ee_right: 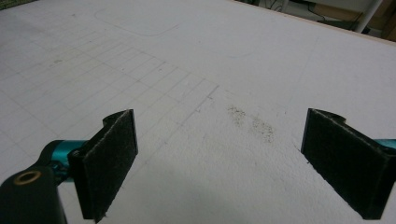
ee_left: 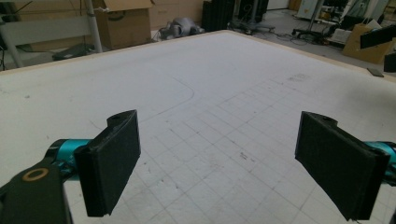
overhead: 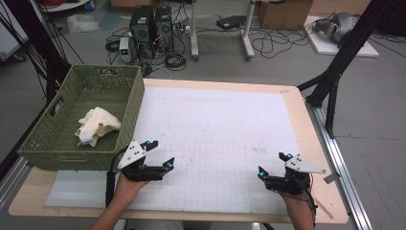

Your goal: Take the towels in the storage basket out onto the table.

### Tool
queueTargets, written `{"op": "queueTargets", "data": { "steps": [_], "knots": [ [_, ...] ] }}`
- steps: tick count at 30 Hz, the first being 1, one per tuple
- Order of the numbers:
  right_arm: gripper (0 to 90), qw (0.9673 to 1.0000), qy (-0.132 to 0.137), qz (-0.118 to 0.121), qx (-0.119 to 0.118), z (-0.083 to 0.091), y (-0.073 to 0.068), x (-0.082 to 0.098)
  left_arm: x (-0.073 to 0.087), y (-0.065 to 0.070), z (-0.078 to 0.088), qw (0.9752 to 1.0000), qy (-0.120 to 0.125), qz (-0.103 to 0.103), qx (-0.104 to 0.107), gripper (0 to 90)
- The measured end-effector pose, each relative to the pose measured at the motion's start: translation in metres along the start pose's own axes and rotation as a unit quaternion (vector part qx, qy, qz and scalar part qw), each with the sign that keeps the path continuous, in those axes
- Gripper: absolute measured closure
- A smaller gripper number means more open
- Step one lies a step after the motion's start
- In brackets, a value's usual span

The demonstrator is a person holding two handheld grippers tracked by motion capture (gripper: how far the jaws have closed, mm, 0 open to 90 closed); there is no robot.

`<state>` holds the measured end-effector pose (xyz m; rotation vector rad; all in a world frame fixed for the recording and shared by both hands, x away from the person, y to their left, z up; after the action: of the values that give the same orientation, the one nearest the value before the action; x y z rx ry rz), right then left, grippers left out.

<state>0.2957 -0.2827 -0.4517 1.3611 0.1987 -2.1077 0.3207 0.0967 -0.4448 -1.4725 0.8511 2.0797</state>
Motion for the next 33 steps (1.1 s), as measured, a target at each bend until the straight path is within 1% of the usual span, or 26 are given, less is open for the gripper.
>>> {"op": "queueTargets", "data": {
  "steps": [2, 7, 12, 13, 19, 21, 25, 26, 30, 33],
  "knots": [
    [10.0, 1.0, 0.001, 0.002, 0.001, 0.0, 0.001, 0.0, 0.0, 0.001, -0.001, 1.0, -0.002, -0.001, 0.002, 14.5],
    [10.1, 1.0, 0.004, -0.003, -0.001, 0.0, 0.002, 0.001, 0.001, 0.001, -0.002, 1.0, -0.004, 0.003, 0.003, 14.5],
    [10.0, 1.0, 0.006, -0.007, -0.002, 0.0, 0.003, 0.002, 0.002, 0.001, -0.003, 1.0, -0.008, 0.0, 0.002, 14.5],
    [10.0, 1.0, 0.003, -0.006, -0.003, -0.001, 0.003, 0.003, 0.002, 0.001, -0.003, 1.0, -0.009, -0.001, 0.002, 14.6],
    [10.1, 1.0, 0.002, -0.004, -0.006, 0.0, -0.001, 0.001, 0.0, 0.002, 0.002, 1.0, -0.007, -0.005, -0.004, 16.7],
    [10.0, 1.0, 0.002, -0.005, -0.007, 0.0, -0.002, 0.001, 0.0, 0.002, 0.004, 1.0, -0.006, -0.003, -0.005, 16.7],
    [10.0, 1.0, 0.003, -0.001, -0.008, -0.001, -0.003, 0.0, -0.002, 0.006, 0.007, 1.0, -0.008, 0.002, 0.002, 17.3],
    [10.0, 0.9999, 0.002, -0.006, -0.009, -0.001, -0.004, 0.0, -0.003, 0.006, 0.008, 0.9999, -0.009, 0.004, 0.005, 17.0],
    [10.1, 1.0, 0.003, -0.004, -0.008, 0.0, -0.005, -0.001, -0.008, 0.008, 0.01, 0.9999, -0.001, 0.009, 0.01, 16.7],
    [10.1, 1.0, 0.003, -0.004, -0.006, -0.001, -0.004, -0.001, -0.014, 0.013, 0.012, 0.9998, 0.003, 0.008, 0.018, 16.7]
  ]
}}
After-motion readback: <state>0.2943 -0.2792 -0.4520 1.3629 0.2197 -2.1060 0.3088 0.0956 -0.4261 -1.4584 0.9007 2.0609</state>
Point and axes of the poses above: each handheld gripper's, and its own axes: z roughly backward along the jaws, x roughly out of its underside, y roughly to its right, the point moved 7 cm from there along -z, roughly forward along the jaws, and after that the axes turned 10 degrees about z, right-handed, at the moved point
